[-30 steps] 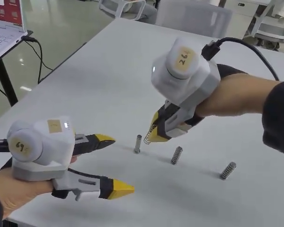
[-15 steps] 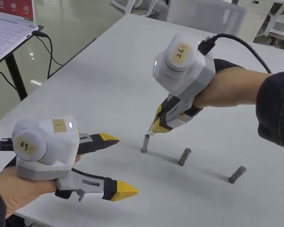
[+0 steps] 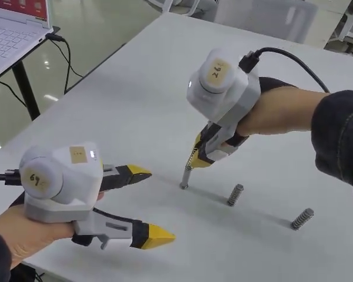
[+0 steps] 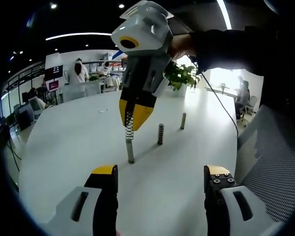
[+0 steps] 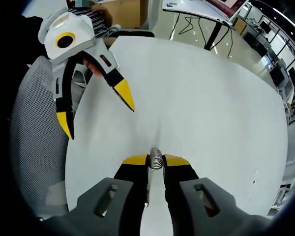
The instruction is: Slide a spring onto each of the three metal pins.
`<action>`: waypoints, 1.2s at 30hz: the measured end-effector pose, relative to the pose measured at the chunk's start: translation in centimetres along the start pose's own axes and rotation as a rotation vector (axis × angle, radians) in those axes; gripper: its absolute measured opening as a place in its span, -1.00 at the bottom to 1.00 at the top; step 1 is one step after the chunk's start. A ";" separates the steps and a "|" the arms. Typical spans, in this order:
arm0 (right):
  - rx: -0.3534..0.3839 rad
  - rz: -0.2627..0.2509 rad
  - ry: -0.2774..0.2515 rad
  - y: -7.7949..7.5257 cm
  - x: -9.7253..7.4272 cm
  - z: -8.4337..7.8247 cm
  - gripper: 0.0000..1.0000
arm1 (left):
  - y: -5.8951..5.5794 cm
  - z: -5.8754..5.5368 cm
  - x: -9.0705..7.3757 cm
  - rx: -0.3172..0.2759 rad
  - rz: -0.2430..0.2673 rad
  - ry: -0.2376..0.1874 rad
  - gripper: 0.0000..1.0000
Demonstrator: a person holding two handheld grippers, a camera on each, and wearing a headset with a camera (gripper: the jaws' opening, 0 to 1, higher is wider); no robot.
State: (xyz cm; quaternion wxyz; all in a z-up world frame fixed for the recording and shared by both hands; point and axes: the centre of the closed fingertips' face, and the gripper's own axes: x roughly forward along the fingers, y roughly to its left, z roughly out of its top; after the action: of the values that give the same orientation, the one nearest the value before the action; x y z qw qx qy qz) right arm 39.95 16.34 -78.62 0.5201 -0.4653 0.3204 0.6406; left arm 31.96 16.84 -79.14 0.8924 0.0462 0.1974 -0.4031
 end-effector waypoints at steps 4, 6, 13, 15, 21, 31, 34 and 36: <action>0.000 0.001 0.002 -0.1 0.1 0.0 -0.74 | 0.1 -0.1 0.0 -0.004 0.001 -0.002 0.38; 0.005 0.007 0.006 -0.1 0.3 -0.1 -0.74 | 0.1 -0.1 0.0 -0.006 0.002 -0.003 0.38; 0.010 0.010 0.017 -0.3 1.0 -0.3 -0.74 | 0.2 -0.3 -0.1 -0.009 0.004 -0.002 0.37; 0.006 0.012 0.028 -0.3 1.5 -0.4 -0.74 | 0.2 -0.4 -0.1 -0.009 0.003 -0.001 0.37; -0.007 0.019 0.066 0.2 2.7 -0.9 -0.74 | 0.2 -0.5 -0.1 -0.012 0.005 0.000 0.36; 0.011 0.037 0.083 0.9 4.2 -1.5 -0.74 | 0.1 -0.7 0.1 -0.018 0.005 0.001 0.35; 0.006 0.032 0.093 1.0 4.8 -1.8 -0.74 | 0.1 -0.7 0.1 -0.018 0.005 0.002 0.35; 0.003 0.029 0.098 1.0 5.1 -1.9 -0.74 | 0.1 -0.6 0.1 -0.018 0.005 0.001 0.35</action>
State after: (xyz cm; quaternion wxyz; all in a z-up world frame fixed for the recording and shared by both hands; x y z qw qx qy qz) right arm 39.39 16.24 -84.12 0.4951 -0.4904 0.3532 0.6241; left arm 31.91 17.00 -79.77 0.8937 0.0390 0.2014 -0.3990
